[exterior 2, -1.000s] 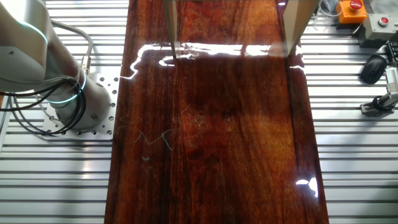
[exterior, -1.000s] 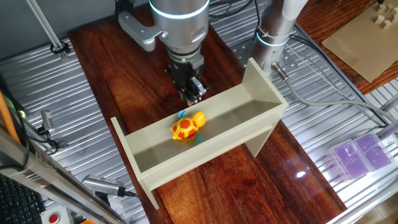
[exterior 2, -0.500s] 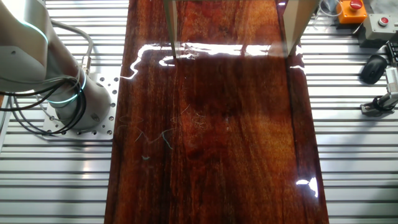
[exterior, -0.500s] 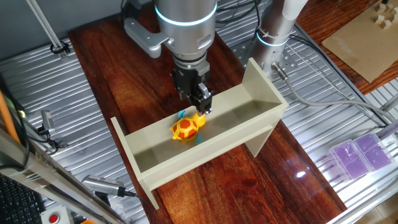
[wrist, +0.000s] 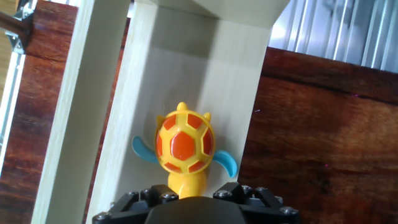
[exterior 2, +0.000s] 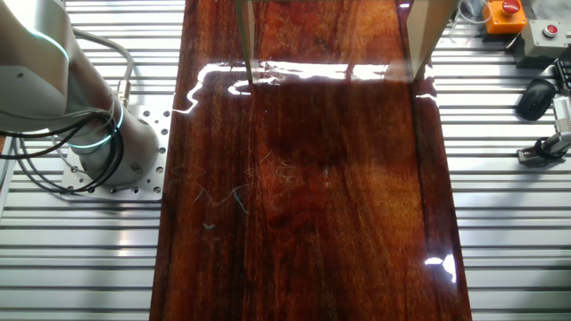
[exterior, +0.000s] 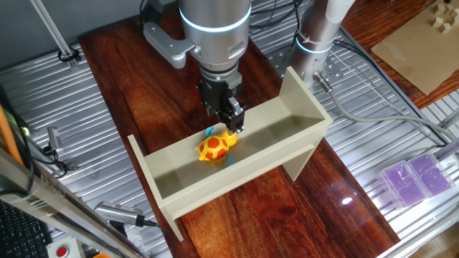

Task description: Take the object down from the shelf

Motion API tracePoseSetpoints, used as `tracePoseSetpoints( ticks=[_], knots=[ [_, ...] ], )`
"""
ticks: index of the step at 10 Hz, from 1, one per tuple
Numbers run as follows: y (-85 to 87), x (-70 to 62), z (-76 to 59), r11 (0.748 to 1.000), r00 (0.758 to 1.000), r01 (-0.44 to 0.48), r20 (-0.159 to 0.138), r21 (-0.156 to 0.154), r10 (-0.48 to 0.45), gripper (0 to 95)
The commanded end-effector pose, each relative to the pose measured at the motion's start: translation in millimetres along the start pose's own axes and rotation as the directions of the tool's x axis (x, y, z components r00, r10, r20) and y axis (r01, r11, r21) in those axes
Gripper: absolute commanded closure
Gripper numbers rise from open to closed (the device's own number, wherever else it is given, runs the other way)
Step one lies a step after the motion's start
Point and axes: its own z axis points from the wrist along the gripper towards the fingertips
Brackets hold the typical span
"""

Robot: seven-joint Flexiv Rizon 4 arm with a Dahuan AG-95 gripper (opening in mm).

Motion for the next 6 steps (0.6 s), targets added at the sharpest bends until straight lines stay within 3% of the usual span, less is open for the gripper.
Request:
tracePoseSetpoints(
  ticks=[1,2,3,6],
  knots=[
    [1.6,1.6,3.1,0.999,0.999,-0.037,0.005,0.007,0.037,19.0],
    [2.0,3.2,6.1,0.999,0.999,-0.049,0.012,0.009,0.049,19.0],
    [1.6,2.6,8.7,0.998,0.998,-0.055,0.019,0.009,0.054,38.0],
    [0.9,-1.6,19.9,0.998,0.998,-0.06,0.026,0.012,0.06,38.0]
  ],
)
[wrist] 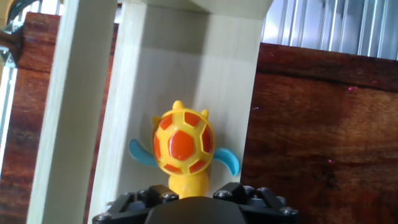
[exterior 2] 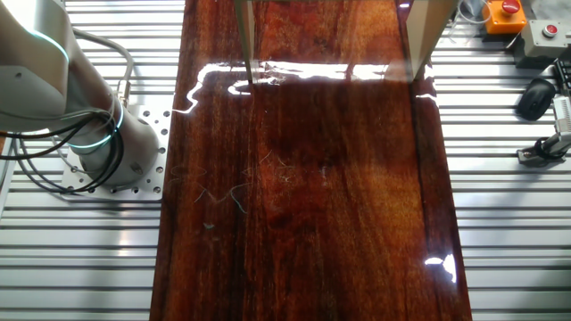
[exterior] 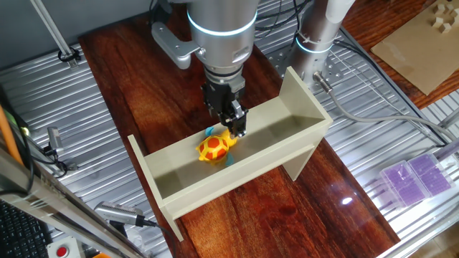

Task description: Take the object down from the shelf

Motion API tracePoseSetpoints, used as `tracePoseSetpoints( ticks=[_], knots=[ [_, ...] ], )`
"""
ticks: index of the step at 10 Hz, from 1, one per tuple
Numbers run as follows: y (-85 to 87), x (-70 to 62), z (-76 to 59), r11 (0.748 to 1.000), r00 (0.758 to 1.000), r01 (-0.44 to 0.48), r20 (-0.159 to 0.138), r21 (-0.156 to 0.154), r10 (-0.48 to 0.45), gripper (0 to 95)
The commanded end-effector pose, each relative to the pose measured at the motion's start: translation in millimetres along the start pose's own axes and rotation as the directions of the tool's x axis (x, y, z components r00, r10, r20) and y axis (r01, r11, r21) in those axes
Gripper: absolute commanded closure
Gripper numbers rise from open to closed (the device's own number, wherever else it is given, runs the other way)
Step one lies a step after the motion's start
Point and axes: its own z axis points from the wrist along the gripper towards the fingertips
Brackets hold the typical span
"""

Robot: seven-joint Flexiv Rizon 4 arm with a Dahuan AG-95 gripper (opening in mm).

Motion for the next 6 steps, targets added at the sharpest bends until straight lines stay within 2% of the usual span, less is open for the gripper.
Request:
tracePoseSetpoints(
  ticks=[1,6],
  knots=[
    [-0.3,-4.0,6.8,1.0,1.0,0.004,0.002,0.0,-0.004,38.0],
    [4.7,-7.0,19.3,1.0,1.0,-0.017,0.003,0.0,0.017,38.0]
  ],
)
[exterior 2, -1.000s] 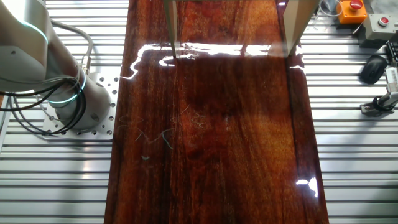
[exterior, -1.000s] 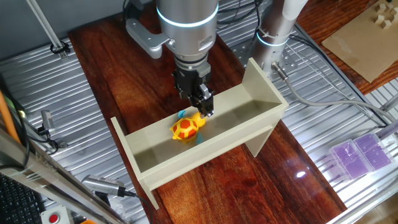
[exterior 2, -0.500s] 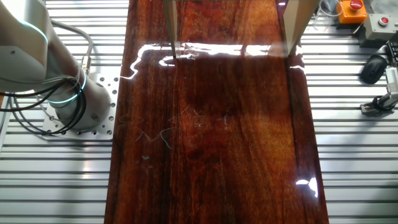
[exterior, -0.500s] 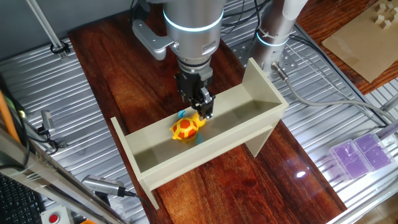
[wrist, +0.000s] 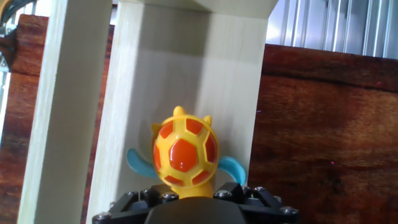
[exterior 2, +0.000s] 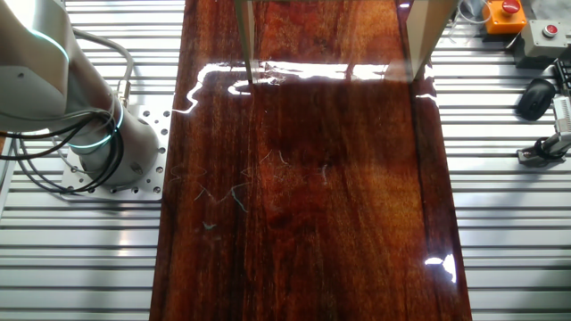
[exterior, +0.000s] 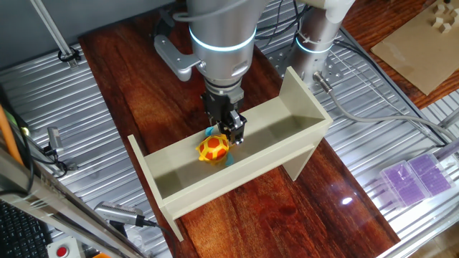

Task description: Take the object down from the shelf

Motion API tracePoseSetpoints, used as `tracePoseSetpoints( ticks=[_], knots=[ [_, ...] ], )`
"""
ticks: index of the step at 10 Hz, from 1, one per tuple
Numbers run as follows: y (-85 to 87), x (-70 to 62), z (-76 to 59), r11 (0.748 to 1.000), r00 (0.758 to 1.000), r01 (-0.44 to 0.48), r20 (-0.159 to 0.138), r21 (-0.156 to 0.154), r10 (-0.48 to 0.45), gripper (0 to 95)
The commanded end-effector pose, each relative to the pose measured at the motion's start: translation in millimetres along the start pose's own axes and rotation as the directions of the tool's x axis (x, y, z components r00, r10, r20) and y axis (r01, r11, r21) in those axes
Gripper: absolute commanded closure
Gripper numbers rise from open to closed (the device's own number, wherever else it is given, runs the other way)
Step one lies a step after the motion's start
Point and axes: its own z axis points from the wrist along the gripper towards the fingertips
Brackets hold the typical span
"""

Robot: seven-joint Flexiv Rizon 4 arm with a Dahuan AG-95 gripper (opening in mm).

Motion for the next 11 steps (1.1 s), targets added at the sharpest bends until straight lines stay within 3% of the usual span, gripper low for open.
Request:
tracePoseSetpoints(
  ticks=[1,11],
  knots=[
    [-1.1,0.4,4.3,1.0,1.0,0.002,0.0,-0.001,-0.002,38.0],
    [-3.8,2.8,24.7,1.0,1.0,-0.003,0.001,-0.013,0.003,38.0]
  ],
)
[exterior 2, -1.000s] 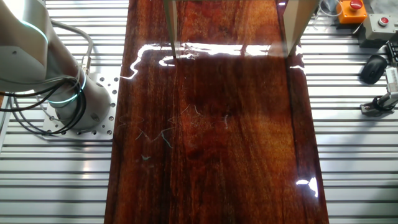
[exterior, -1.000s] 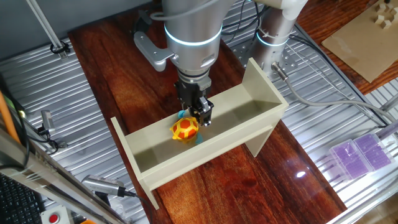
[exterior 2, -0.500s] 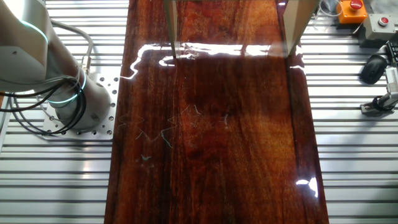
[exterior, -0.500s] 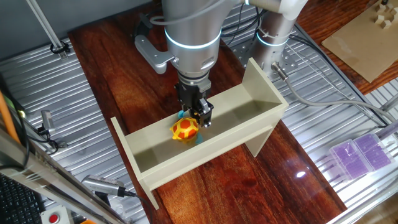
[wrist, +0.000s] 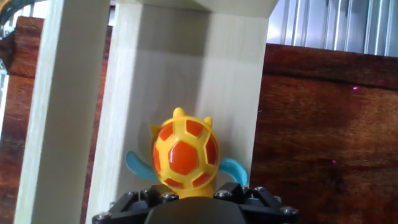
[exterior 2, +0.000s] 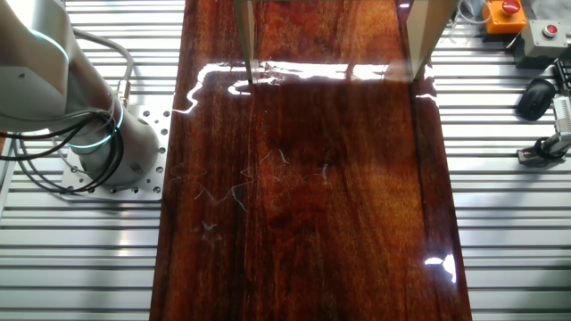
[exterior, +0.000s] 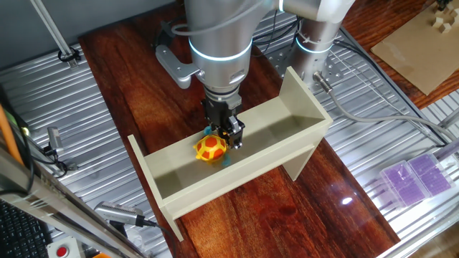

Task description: Take the object down from the shelf

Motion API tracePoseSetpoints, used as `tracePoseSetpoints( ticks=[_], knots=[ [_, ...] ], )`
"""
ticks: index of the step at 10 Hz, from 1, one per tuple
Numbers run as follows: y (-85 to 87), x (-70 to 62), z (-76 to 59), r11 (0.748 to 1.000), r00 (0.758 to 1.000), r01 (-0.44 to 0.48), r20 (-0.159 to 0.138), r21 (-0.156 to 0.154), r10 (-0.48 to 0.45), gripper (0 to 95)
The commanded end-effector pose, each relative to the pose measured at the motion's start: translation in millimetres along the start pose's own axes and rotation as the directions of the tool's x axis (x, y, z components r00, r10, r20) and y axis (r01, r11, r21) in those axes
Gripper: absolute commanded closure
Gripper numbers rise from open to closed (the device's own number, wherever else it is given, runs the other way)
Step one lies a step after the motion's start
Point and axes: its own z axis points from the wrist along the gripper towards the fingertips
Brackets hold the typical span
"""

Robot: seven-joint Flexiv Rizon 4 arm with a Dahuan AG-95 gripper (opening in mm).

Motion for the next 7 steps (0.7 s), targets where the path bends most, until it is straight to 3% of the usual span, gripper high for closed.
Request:
tracePoseSetpoints(
  ticks=[1,5,7],
  knots=[
    [-0.2,1.0,0.4,1.0,1.0,0.0,0.0,-0.001,0.0,38.0],
    [-0.3,1.1,2.0,1.0,1.0,-0.006,-0.003,-0.002,0.006,38.0],
    [-0.7,1.2,5.0,1.0,1.0,-0.008,-0.004,0.0,0.008,76.0]
  ],
)
